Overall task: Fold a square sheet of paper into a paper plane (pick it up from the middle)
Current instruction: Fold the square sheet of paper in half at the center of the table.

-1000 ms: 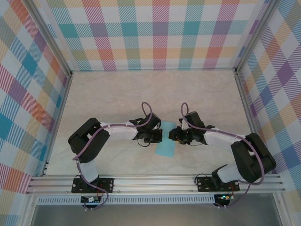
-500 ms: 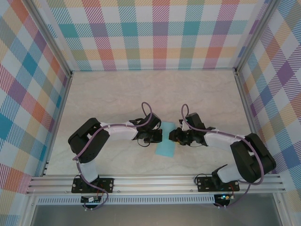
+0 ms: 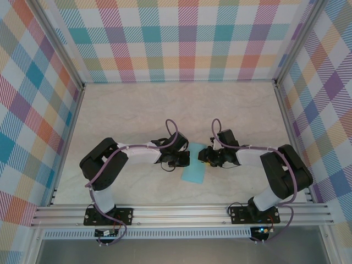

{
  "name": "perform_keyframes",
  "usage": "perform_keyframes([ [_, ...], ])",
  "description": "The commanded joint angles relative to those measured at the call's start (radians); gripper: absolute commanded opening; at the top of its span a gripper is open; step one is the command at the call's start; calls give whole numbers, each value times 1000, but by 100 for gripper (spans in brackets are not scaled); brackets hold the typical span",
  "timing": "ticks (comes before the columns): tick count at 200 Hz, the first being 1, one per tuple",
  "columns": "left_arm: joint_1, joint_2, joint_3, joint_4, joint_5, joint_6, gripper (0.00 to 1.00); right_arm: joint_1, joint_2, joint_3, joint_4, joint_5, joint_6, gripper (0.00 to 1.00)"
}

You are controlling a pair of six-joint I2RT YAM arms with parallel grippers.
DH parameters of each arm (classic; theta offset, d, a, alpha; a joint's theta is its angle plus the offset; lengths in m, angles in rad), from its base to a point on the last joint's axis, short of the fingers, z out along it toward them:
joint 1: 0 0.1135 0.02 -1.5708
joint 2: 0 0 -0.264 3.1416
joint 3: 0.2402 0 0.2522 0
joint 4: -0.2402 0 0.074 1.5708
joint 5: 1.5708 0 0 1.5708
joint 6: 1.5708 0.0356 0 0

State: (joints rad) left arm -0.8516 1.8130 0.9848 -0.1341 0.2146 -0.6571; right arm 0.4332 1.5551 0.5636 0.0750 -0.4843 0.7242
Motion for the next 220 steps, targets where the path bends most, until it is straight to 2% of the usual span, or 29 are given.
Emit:
perform_keyframes([
  [1,-17,23,-6,-97,-24,25,0,-1,-9,-6,7,-14,-8,33],
  [40,-18,24,-4,-99,-26,25,0,-3,-89,78,-78,0,-41,35],
  [138,-18,24,-2,-112,-30,32,0,-39,120,61,28,-42,-37,34],
  [191,-17,19,-8,-120,-37,35,0,-42,-7,141,-90,-33,-56,36],
  [220,-17,20,-12,-119,-38,33,0,-55,28,182,-123,-30,-85,36],
])
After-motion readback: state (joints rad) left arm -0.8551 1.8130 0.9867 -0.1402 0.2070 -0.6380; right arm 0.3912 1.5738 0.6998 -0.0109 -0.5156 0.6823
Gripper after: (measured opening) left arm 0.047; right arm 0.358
